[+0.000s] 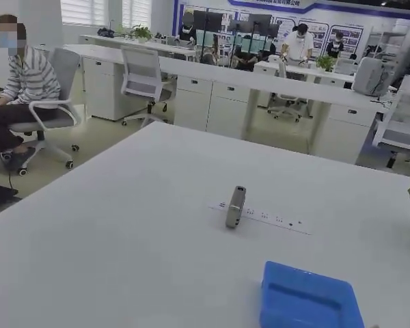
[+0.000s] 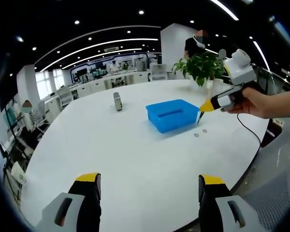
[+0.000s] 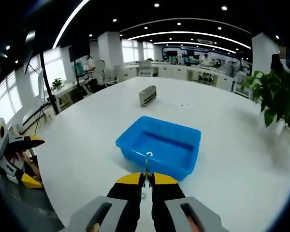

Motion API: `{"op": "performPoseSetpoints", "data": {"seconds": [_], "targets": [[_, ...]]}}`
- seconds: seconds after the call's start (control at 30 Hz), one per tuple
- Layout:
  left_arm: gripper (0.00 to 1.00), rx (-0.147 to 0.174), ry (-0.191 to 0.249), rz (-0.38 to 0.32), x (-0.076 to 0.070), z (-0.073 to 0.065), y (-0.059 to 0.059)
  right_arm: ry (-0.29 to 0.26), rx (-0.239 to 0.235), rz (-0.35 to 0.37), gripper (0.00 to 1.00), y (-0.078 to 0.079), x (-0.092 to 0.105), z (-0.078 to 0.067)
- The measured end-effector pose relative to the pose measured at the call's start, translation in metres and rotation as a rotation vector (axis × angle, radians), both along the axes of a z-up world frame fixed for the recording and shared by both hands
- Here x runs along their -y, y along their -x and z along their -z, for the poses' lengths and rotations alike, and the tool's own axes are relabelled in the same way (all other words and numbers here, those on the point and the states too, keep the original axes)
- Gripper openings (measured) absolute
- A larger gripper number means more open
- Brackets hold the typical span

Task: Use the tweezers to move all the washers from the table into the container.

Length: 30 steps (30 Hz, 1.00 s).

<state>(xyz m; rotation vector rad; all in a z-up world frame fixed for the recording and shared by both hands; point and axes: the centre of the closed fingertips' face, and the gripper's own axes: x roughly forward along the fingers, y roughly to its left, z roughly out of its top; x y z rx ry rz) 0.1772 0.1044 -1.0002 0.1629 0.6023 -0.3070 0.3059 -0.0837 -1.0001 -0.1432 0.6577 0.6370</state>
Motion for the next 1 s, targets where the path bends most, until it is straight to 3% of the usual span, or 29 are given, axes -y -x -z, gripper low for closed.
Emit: {"op": "performPoseSetpoints", "data": {"seconds": [0.33,0.53,1.0], "targets": [[0.85,-0.008,-0.008,0.011,0.001,0.002,0.000,-0.015,-0.046,-0.003,0.03,0.008,-0.007,0.016],[0.84,-0.013,-0.012,0.012,0.001,0.003,0.001,0.004,-0.061,-0.021,0.03,0.013,-0.010,0.025],[0.84,-0.017,-0.014,0.011,0.001,0.003,0.001,0.027,-0.074,0.012,0.03,0.006,-0.002,0.035]]}}
